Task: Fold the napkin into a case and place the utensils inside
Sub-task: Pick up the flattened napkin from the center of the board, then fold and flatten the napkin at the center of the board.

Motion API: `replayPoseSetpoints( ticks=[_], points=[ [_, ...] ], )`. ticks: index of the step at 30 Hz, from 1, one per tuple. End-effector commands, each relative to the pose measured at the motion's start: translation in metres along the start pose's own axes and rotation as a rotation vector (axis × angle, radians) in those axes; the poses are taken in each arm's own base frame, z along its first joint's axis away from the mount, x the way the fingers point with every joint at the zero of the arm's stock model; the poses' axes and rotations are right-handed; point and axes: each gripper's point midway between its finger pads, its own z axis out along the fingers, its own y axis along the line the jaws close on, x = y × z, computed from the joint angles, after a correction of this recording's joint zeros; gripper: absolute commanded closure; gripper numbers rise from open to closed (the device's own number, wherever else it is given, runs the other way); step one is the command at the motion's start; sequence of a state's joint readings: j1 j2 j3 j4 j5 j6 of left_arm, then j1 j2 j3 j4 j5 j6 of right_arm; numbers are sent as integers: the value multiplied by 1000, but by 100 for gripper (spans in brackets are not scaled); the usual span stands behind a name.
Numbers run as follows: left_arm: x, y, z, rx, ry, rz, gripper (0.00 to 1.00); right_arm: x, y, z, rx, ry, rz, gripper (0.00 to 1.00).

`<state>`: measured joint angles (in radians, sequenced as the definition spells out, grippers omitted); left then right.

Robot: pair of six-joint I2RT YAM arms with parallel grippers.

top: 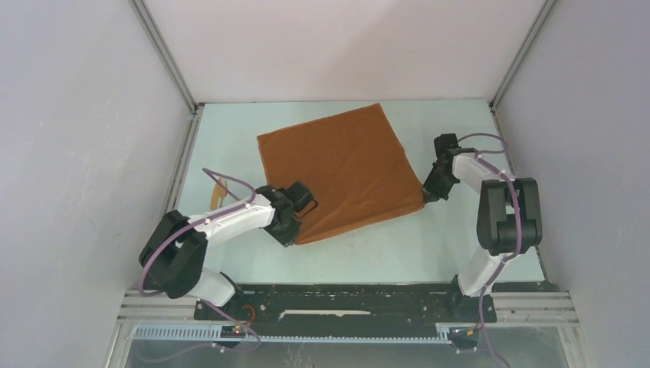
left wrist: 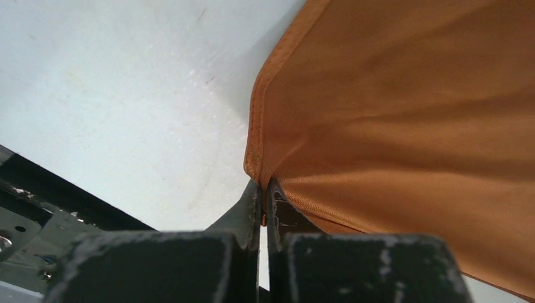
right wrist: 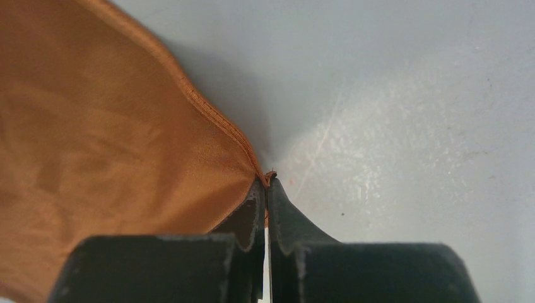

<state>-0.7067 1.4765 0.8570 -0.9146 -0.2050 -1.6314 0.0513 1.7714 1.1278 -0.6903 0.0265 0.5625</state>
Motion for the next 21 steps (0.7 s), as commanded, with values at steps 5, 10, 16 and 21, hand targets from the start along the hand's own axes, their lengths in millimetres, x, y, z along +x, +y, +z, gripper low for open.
replayPoseSetpoints(
  ticks=[5,10,16,21],
  points=[
    [-83,-29,-100,235,-353,165,100,-35,50,-114,-436,-318,-68,100],
    [-110,-46,-200,499,-446,235,100,-23,70,-248,-742,-610,-156,100],
    [-124,-52,-348,1021,-577,263,100,17,55,-388,-991,-888,-207,100],
    [-122,-37,-443,1267,-642,346,100,42,35,-462,-1107,-1025,-207,100]
  ],
)
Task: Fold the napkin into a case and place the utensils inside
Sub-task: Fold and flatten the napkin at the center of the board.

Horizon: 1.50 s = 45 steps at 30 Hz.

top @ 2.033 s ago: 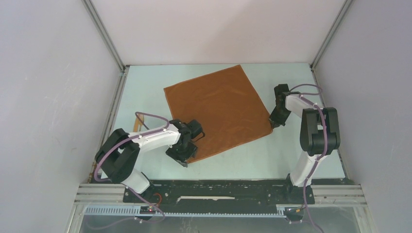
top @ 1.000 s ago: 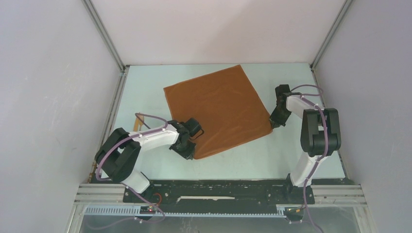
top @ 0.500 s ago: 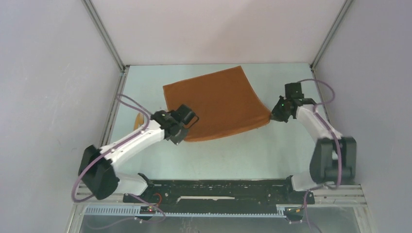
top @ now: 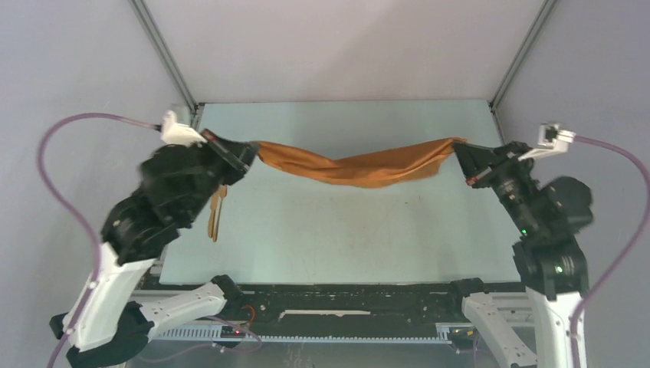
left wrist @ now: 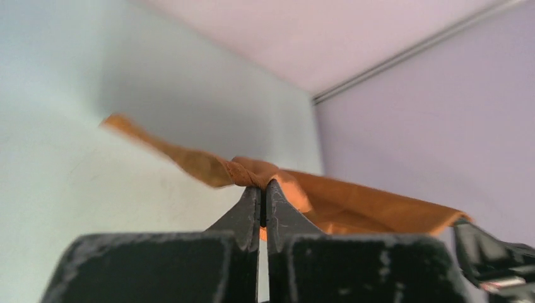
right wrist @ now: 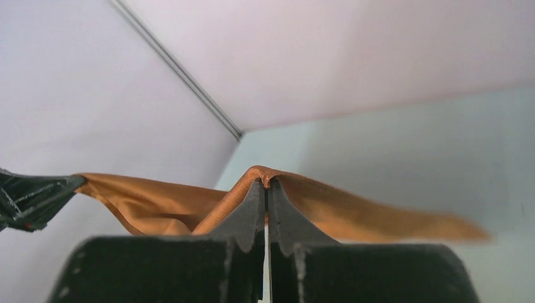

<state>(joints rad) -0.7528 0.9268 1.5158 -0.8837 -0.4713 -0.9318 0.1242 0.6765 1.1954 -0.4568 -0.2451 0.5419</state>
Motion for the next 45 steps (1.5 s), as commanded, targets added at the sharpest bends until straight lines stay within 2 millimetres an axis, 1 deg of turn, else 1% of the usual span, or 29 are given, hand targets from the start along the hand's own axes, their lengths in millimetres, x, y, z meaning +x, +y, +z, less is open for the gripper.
replayPoseSetpoints(
  ticks=[1,3,4,5,6,7,8,9,10,12,16,17,18,21,22,23,25,27,29,30,31,32,33,34,37,39,41,45],
  points=[
    [-47,-62,-35,241,-84,108,100,-33,36,-26,-85,-96,8,100],
    [-56,-76,-39,274,-94,129,100,-47,48,-37,-113,-143,8,100],
    [-58,-79,-36,266,-100,141,100,-55,53,-40,-118,-161,6,100],
    [-64,-82,-35,261,-116,155,100,-60,53,-40,-107,-171,7,100],
    [-66,-83,-29,240,-127,165,100,-64,50,-38,-82,-181,10,100],
    [-71,-82,-24,211,-149,176,100,-67,43,-34,-46,-189,15,100],
    [-73,-78,-15,161,-166,185,100,-69,31,-28,18,-204,25,100],
    [-77,-70,-3,99,-185,189,100,-69,18,-20,77,-201,33,100],
    [-77,-64,11,46,-184,193,100,-66,5,-12,132,-193,40,100],
    [-72,-46,49,-57,-148,187,100,-60,-23,7,245,-169,51,100],
    [-49,-13,139,-187,-40,219,100,-34,-89,54,416,-78,76,100],
    [-41,-6,161,-200,3,213,100,-19,-111,69,460,-29,95,100],
    [-28,5,192,-229,57,214,100,-10,-134,81,501,1,112,100],
    [-2,31,259,-274,148,225,100,19,-184,120,550,99,144,100],
    [4,39,279,-283,164,228,100,26,-198,133,556,118,137,100],
    [2,43,298,-282,155,238,100,33,-213,147,551,134,130,100],
    [7,54,335,-271,142,282,100,46,-245,170,564,157,144,100],
    [19,55,371,-200,136,315,100,56,-276,192,576,179,156,100],
    [31,60,401,-164,123,321,100,70,-301,216,580,229,159,100],
    [35,64,412,-161,121,315,100,76,-308,228,569,255,158,100],
    [40,69,424,-152,129,312,100,88,-321,240,566,286,161,100],
    [45,73,433,-143,130,304,100,91,-325,249,550,295,157,100],
    [50,82,443,-145,130,296,100,90,-329,259,533,296,145,100],
    [53,86,451,-138,121,294,100,94,-335,265,531,303,140,100],
    [52,98,472,-122,71,278,100,98,-351,282,520,308,136,100],
    [51,102,483,-94,58,266,100,102,-361,292,511,322,141,100],
    [45,109,491,-79,37,248,100,100,-366,302,490,318,145,100],
    [40,120,502,-65,14,223,100,98,-373,313,487,323,137,100]
  ],
)
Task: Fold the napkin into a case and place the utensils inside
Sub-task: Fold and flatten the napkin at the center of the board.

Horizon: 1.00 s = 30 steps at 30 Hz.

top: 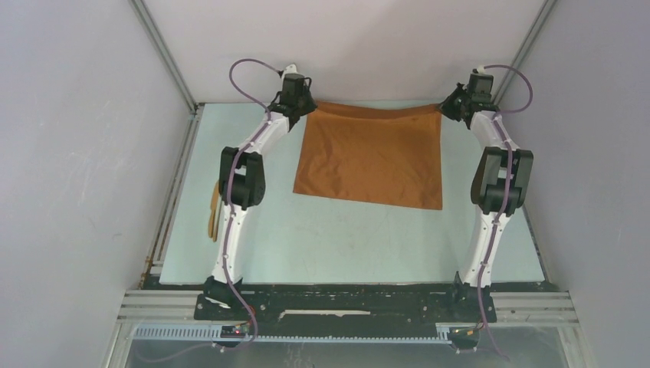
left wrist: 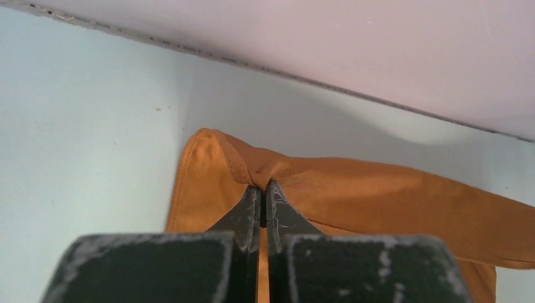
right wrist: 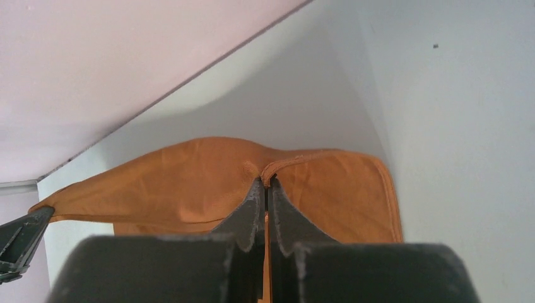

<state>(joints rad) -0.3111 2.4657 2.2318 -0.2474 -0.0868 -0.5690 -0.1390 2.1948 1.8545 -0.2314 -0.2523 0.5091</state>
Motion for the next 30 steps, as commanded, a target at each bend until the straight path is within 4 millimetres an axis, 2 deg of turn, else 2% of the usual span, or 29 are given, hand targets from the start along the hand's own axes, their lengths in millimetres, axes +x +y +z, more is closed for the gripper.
replayPoseSetpoints(
  ticks=[1,3,5,7,8,10,14,16,19,24,27,30],
  points=[
    [-50,-9,5,94,-132,-34,100,-25,8,4,-29,-31,-44,100],
    [-42,-5,5,91,-94,-34,100,-17,3,1,-1,13,-30,100],
    [-31,0,-4,76,-46,-25,100,-1,-2,-10,31,78,-13,100],
    [-14,10,-20,35,20,-49,100,21,-8,-25,66,149,25,100],
    [-5,17,-30,0,61,-76,100,41,-17,-32,86,199,49,100],
    [20,34,-52,-89,172,-150,100,60,-25,-50,112,222,78,100],
    [80,36,-87,-81,394,-281,100,97,-27,-80,112,272,98,100],
    [99,42,-103,-104,433,-303,100,115,-32,-92,146,299,87,100],
    [116,52,-125,-130,443,-276,100,137,-41,-106,185,329,72,100],
    [152,66,-149,-142,516,-240,100,164,-60,-126,233,360,54,100],
    [167,79,-161,-170,534,-222,100,178,-71,-137,252,368,55,100],
    [174,83,-168,-175,544,-212,100,190,-78,-140,261,384,63,100]
  ],
)
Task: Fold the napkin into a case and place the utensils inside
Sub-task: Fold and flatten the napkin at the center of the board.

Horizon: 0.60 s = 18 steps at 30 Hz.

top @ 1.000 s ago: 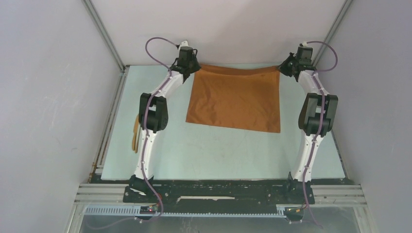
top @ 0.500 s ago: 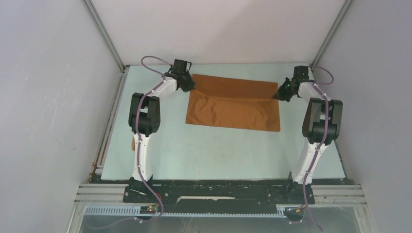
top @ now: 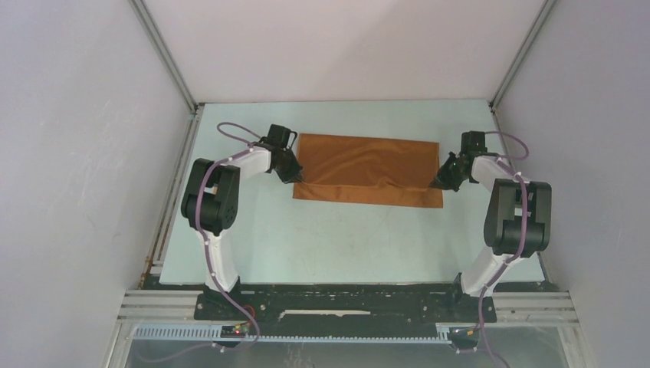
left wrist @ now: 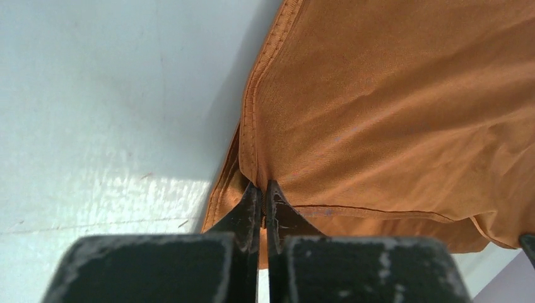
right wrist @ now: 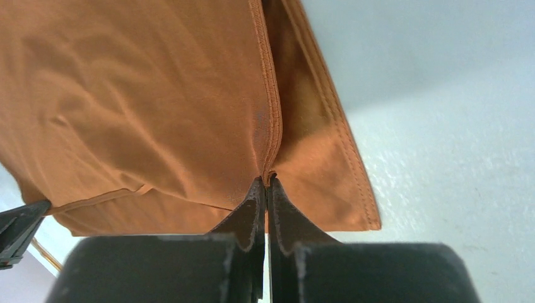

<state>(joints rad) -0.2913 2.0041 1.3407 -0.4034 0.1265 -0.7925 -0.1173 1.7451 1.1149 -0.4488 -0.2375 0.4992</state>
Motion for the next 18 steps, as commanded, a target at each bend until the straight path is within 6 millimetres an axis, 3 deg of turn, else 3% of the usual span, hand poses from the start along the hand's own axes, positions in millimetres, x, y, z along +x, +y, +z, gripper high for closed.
replayPoseSetpoints(
  ticks=[1,11,18],
  points=[
    [3,-5,-19,35,-30,43,100,2,-7,-4,5,-35,-28,100],
    [15,-5,-36,33,-36,86,100,3,-20,-18,17,-66,-5,100],
    [21,3,-42,19,-41,97,100,10,-29,-12,35,-45,8,100]
  ],
)
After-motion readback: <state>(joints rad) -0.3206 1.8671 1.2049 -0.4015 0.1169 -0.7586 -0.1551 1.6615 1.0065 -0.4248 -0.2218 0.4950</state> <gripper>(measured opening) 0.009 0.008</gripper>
